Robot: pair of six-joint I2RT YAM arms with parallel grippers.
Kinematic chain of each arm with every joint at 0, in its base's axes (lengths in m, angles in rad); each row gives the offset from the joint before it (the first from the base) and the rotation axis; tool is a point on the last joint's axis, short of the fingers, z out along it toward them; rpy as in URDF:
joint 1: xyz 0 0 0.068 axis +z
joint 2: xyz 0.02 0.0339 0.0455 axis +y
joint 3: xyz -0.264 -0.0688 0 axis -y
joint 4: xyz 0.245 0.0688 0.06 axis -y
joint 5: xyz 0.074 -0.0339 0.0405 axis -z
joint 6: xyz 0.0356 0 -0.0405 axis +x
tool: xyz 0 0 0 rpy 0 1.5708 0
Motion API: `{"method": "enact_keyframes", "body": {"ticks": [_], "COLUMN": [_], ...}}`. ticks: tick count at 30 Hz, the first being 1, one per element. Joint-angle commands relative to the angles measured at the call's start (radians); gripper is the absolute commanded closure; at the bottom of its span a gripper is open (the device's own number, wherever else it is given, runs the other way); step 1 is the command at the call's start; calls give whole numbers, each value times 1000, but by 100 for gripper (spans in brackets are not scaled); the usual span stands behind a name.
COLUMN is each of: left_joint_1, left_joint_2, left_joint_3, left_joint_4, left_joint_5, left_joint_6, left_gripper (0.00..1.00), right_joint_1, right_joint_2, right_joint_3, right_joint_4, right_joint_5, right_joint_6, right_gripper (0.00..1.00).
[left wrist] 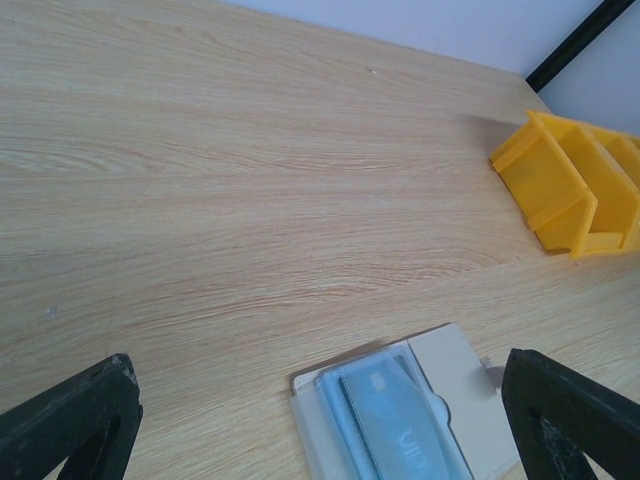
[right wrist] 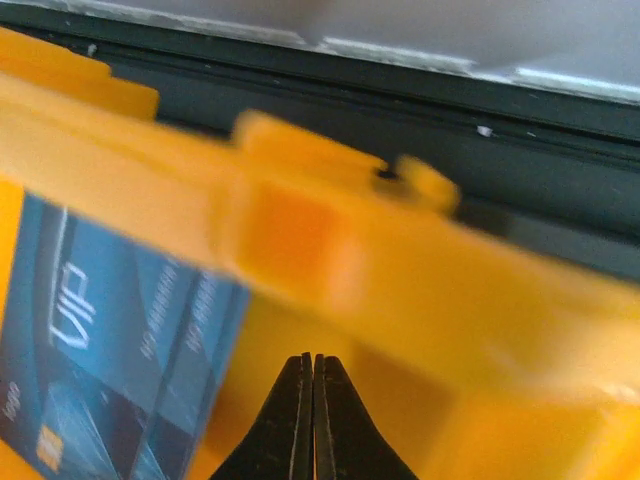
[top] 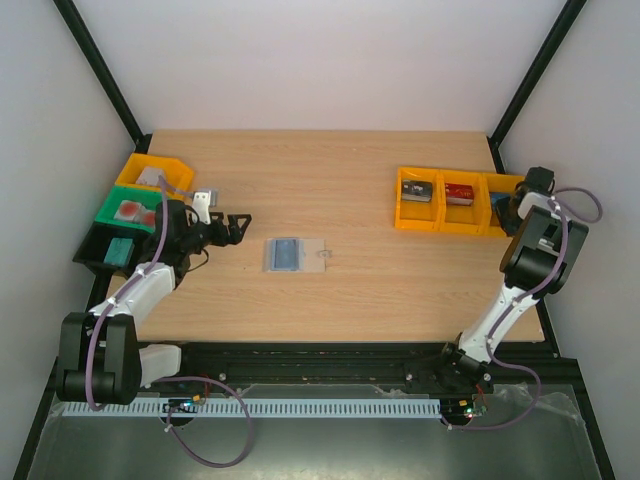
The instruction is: Take the credit cards out of the card holder
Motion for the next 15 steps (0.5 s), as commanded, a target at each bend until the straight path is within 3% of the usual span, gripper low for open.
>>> {"method": "enact_keyframes", "body": {"ticks": [1,15], "left_joint_1": [7,7], "left_joint_2": [-3,4], "left_joint_3": [10,23], "left_joint_4": [-4,-32], "left_joint_5": [6,2], "left_joint_6": [21,48], "left_gripper": [1,1], "right_joint_1": [-7,19], "right_joint_2": [95,195], "right_joint_3": [106,219], "right_joint_4": [-48,106], "right_joint_5": [-28,-77], "right_joint_6": [3,90], "right_gripper": [98,98]}}
